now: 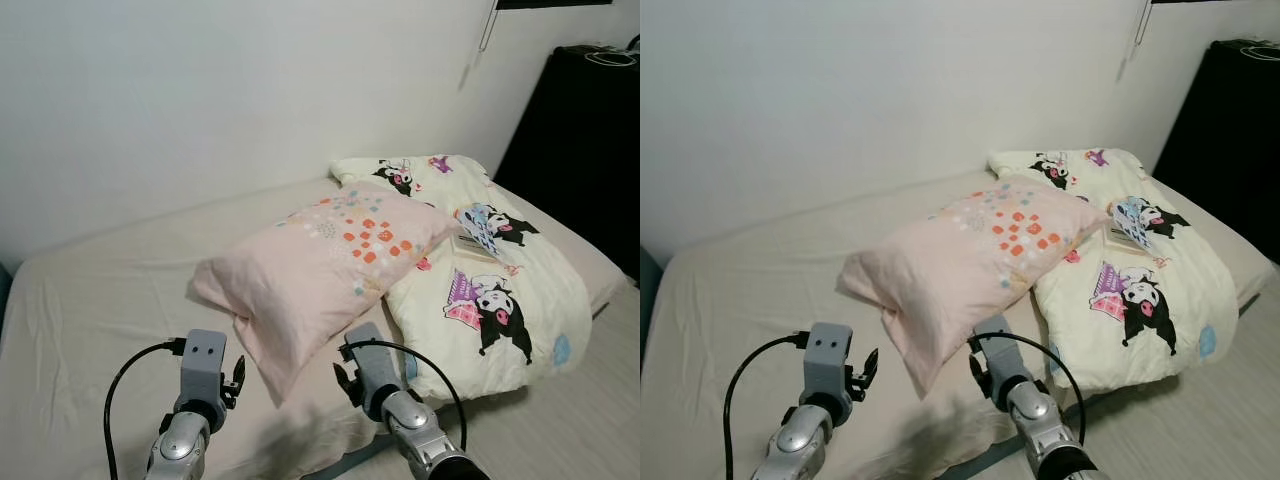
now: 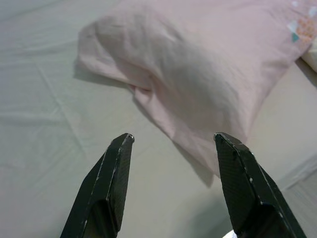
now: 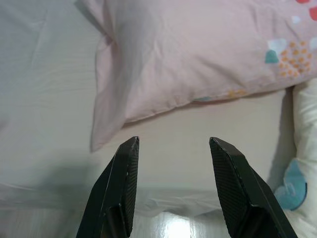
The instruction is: Clean up the room
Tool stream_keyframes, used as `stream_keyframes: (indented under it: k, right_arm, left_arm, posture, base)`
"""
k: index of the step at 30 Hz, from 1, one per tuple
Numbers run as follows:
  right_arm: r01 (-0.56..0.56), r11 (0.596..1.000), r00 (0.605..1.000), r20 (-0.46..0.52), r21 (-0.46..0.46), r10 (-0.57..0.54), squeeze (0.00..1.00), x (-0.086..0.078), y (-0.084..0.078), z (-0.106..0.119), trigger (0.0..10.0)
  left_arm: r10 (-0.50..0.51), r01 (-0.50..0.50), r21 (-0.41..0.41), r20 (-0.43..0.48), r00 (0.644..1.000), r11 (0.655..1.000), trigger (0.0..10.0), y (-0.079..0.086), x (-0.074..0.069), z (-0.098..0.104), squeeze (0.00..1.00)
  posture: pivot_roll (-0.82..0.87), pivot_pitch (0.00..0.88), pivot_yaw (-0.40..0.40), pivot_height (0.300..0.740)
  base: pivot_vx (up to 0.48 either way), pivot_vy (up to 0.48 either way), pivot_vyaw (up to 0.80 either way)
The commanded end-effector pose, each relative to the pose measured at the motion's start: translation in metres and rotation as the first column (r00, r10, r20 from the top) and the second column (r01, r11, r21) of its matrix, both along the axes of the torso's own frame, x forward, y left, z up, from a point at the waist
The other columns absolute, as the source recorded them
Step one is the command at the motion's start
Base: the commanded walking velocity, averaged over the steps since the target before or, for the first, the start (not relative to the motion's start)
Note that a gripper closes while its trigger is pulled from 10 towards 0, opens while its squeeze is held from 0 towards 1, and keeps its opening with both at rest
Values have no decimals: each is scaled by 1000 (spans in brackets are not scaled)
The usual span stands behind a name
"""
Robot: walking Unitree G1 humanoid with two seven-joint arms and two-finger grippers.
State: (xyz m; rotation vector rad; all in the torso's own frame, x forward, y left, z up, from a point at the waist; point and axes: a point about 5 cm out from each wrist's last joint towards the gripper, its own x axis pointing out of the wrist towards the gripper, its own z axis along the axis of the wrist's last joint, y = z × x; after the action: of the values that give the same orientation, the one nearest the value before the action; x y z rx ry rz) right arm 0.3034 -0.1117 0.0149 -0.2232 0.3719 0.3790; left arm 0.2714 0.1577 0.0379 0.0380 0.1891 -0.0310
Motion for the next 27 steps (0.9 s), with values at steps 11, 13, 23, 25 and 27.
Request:
stream_keyframes:
  k: [11, 13, 23, 25, 27]
  right_arm:
    - [-5, 1000, 1000, -16, -8, 5, 0, -3, -1, -4, 10000]
    - [-6, 1000, 1000, -16, -8, 6, 0, -3, -1, -4, 10000]
    - [-7, 1000, 1000, -15, -5, 7, 0, -3, 0, -4, 10000]
    - [-7, 1000, 1000, -15, -5, 7, 0, -3, 0, -4, 10000]
    - [-7, 1000, 1000, -15, -6, 7, 0, -3, 0, -4, 10000]
  left_arm:
    - [44, -44, -15, -8, 999, 999, 10000, 6, -6, -5, 0]
    - [48, -48, -13, -9, 999, 999, 10000, 6, -6, -5, 0]
    - [62, -62, -10, 6, 998, 998, 10000, 6, -4, -2, 0]
    - [79, -79, -34, 0, 997, 996, 10000, 7, -4, -3, 0]
    - [101, -101, -42, -2, 995, 994, 10000, 10, -3, -2, 0]
  posture:
    - [34, 63, -21, 740]
    - [34, 63, -21, 740]
    - [34, 64, -20, 740]
    - [32, 64, -19, 740]
    - [31, 64, -19, 740]
  base:
    - [0, 0, 0]
    - [0, 0, 0]
    - [0, -358, 0]
    - [0, 0, 0]
    - [0, 0, 0]
